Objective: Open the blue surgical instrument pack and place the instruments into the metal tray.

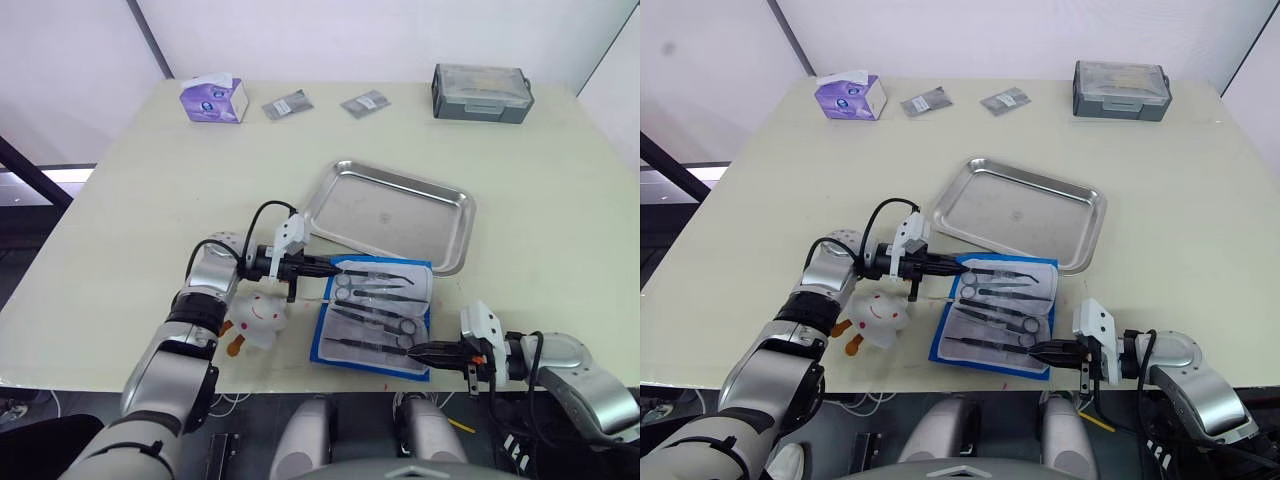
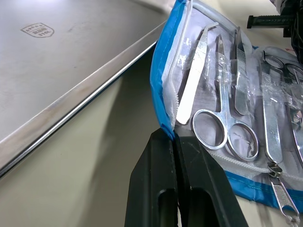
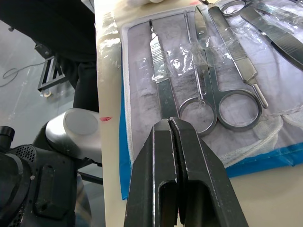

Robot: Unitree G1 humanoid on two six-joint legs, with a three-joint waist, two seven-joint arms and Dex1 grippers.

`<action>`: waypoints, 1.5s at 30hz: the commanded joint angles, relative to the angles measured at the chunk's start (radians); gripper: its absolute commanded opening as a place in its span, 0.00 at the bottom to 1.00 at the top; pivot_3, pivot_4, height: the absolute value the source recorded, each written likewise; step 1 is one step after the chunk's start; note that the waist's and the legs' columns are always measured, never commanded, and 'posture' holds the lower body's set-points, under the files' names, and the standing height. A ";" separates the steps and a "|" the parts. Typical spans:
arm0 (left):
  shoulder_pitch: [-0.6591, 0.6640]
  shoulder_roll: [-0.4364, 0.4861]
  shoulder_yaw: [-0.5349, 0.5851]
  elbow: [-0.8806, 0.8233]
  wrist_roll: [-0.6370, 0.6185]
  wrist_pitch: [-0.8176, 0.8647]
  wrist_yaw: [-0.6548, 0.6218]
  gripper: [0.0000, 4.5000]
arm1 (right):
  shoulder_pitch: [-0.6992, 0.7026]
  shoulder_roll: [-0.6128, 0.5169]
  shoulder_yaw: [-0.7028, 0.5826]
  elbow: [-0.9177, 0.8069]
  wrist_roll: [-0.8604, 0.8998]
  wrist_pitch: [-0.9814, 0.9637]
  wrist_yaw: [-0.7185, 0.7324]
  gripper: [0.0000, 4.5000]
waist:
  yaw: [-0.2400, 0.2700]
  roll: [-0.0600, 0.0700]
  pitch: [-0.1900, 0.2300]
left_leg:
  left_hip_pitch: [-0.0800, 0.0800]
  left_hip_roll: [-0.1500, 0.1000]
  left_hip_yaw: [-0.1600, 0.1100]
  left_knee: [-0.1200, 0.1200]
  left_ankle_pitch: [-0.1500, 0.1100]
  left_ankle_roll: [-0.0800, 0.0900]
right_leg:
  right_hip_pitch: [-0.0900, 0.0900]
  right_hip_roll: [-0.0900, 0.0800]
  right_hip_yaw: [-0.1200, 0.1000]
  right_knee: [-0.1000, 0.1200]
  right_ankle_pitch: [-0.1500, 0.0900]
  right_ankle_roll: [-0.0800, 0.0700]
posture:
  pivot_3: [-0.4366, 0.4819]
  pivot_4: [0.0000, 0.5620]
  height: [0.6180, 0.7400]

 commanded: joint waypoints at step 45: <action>0.075 0.061 0.089 -0.209 -0.117 0.165 -0.091 0.99 | 0.005 -0.026 -0.055 -0.066 0.053 -0.001 -0.001 0.00 | -0.005 0.000 0.000 | 0.000 0.000 0.000 0.000 0.000 0.000 | 0.000 0.000 0.000 0.000 0.000 0.000 | 0.48 0.27 0.95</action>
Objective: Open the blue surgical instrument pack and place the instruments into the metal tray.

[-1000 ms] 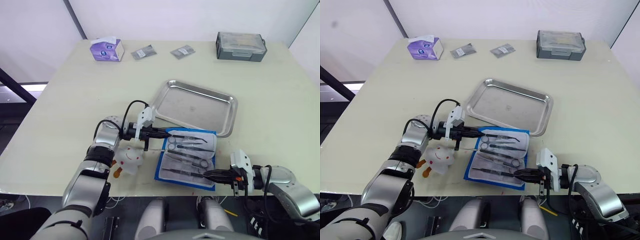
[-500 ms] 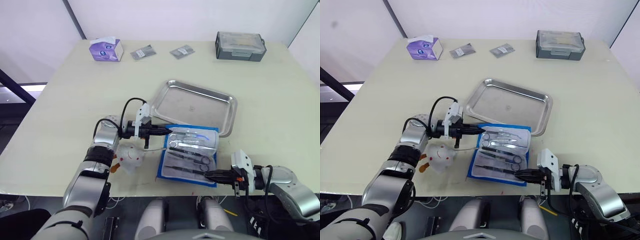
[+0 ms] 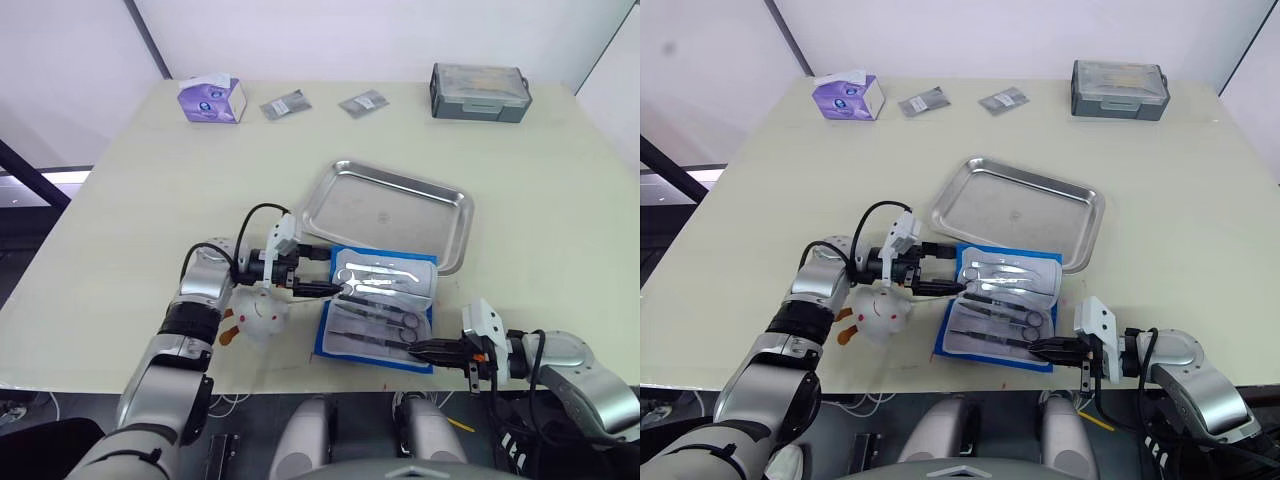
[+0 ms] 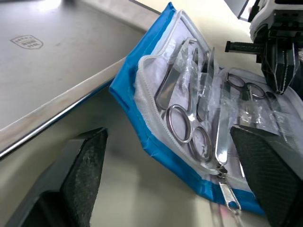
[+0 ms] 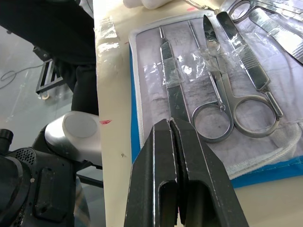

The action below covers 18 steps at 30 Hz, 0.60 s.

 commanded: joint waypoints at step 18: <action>0.117 0.163 0.022 -0.273 -0.185 0.002 -0.113 1.00 | -0.005 0.019 -0.166 -0.086 0.106 -0.007 -0.045 0.70 | 0.001 0.000 0.000 | 0.000 0.001 0.000 0.000 0.000 0.000 | 0.000 0.000 0.000 0.000 0.000 0.000 | 0.48 0.27 0.95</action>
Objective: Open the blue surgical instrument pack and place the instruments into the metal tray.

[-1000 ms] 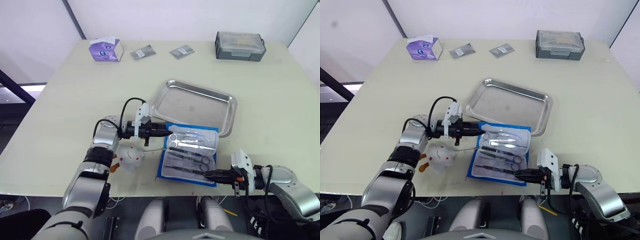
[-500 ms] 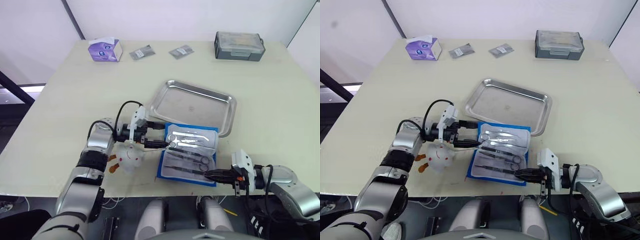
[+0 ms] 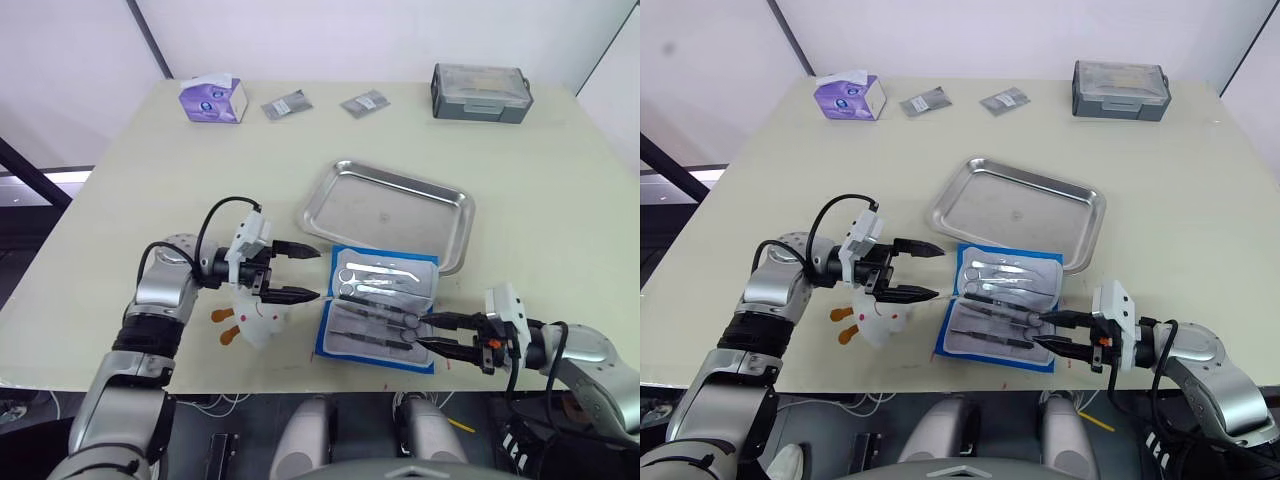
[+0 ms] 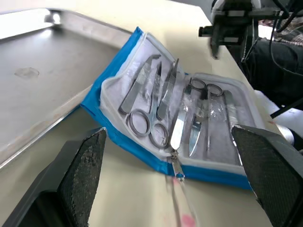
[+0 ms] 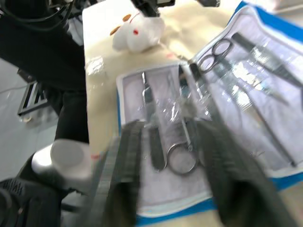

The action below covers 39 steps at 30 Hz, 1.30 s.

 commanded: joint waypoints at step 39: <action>0.122 -0.027 -0.071 -0.197 -0.052 -0.071 -0.026 1.00 | -0.180 0.074 0.005 0.229 -0.189 -0.232 0.002 0.98 | -0.002 0.000 0.000 | 0.000 0.000 0.001 0.000 0.000 0.000 | 0.000 0.001 0.000 0.000 0.000 0.000 | 0.48 0.27 0.95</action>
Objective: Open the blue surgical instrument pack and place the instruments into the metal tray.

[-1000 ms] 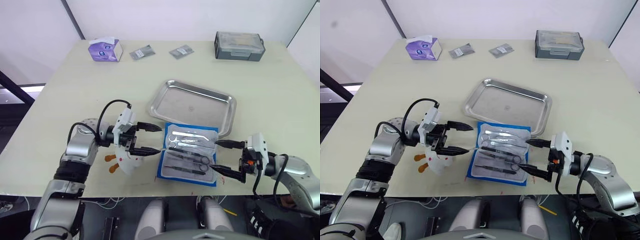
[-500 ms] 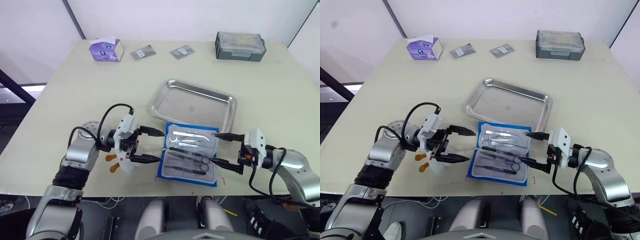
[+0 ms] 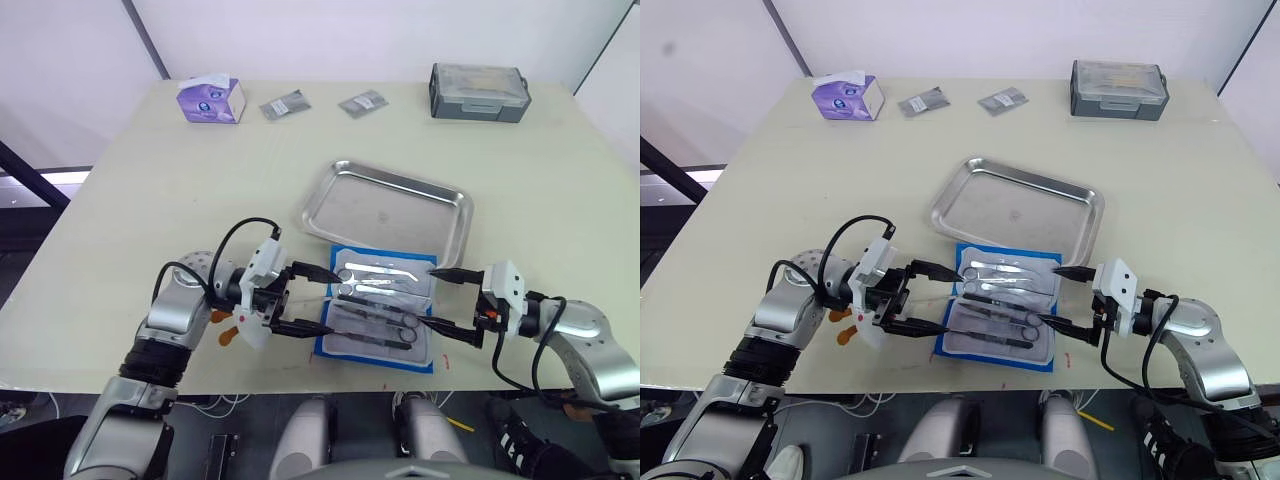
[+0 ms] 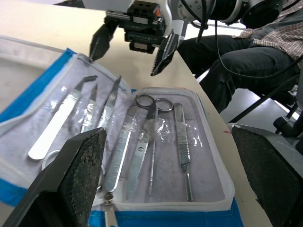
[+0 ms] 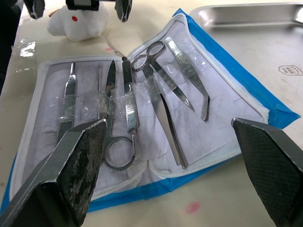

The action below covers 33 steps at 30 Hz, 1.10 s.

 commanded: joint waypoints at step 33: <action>-0.001 -0.011 0.010 0.012 0.011 -0.034 -0.027 1.00 | -0.044 0.057 0.097 0.199 -0.095 -0.032 -0.032 0.98 | -0.001 0.000 -0.001 | 0.002 0.000 0.000 0.000 0.000 0.000 | 0.001 0.000 0.000 0.000 0.000 0.000 | 0.48 0.27 0.95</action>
